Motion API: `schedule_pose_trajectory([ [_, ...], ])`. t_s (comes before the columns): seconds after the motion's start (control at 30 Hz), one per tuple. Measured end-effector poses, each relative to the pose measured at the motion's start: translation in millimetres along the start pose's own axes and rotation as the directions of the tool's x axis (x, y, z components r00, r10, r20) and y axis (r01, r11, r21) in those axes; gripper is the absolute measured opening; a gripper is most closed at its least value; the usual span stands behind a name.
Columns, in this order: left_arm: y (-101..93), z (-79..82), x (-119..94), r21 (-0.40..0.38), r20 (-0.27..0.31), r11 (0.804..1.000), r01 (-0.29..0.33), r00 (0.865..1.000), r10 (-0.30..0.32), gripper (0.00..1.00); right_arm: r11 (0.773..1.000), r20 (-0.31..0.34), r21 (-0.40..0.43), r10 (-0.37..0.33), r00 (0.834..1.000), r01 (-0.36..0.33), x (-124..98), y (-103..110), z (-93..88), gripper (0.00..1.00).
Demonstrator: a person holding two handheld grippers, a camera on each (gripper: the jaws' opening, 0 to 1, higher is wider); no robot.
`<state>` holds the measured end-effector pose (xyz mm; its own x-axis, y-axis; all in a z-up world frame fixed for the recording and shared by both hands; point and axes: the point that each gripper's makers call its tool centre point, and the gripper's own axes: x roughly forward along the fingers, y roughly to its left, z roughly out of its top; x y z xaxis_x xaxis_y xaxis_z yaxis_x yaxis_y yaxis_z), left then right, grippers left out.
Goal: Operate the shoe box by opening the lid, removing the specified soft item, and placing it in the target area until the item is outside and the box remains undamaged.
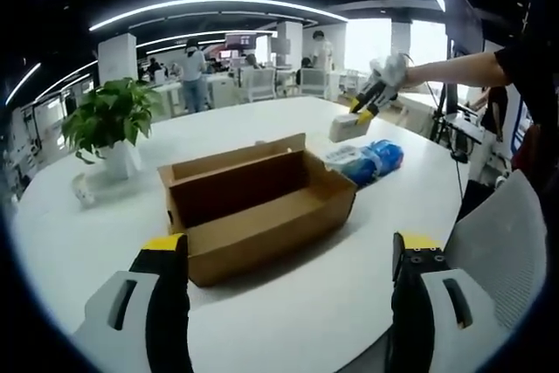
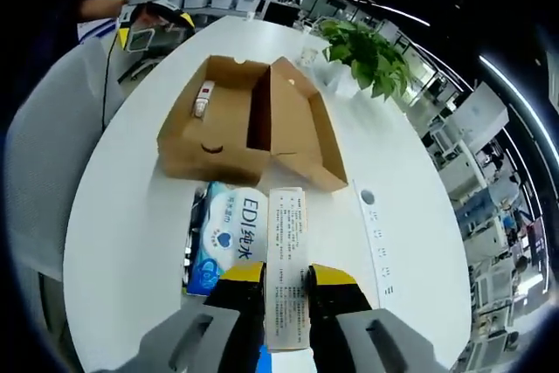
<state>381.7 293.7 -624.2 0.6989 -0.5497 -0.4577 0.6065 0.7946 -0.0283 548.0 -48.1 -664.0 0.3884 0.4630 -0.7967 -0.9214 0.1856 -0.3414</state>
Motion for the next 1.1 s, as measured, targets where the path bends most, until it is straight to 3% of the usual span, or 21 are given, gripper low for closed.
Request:
schedule_pose_trajectory([
  [0.7, 6.7, -1.4, -2, 0.006, -0.009, 0.999, -0.039, 0.999, 0.039, 0.96, 0.999, -0.114, 0.022, 0.03, 0.993, -0.027, 21, -14, -74.4, 0.14],
  [1.1, 10.2, -8.4, -2, -0.029, -0.016, 0.998, -0.062, 0.998, 0.061, 0.96, 0.997, -0.194, 0.045, 0.068, 0.979, -0.06, 30, -6, -117.6, 0.14],
])
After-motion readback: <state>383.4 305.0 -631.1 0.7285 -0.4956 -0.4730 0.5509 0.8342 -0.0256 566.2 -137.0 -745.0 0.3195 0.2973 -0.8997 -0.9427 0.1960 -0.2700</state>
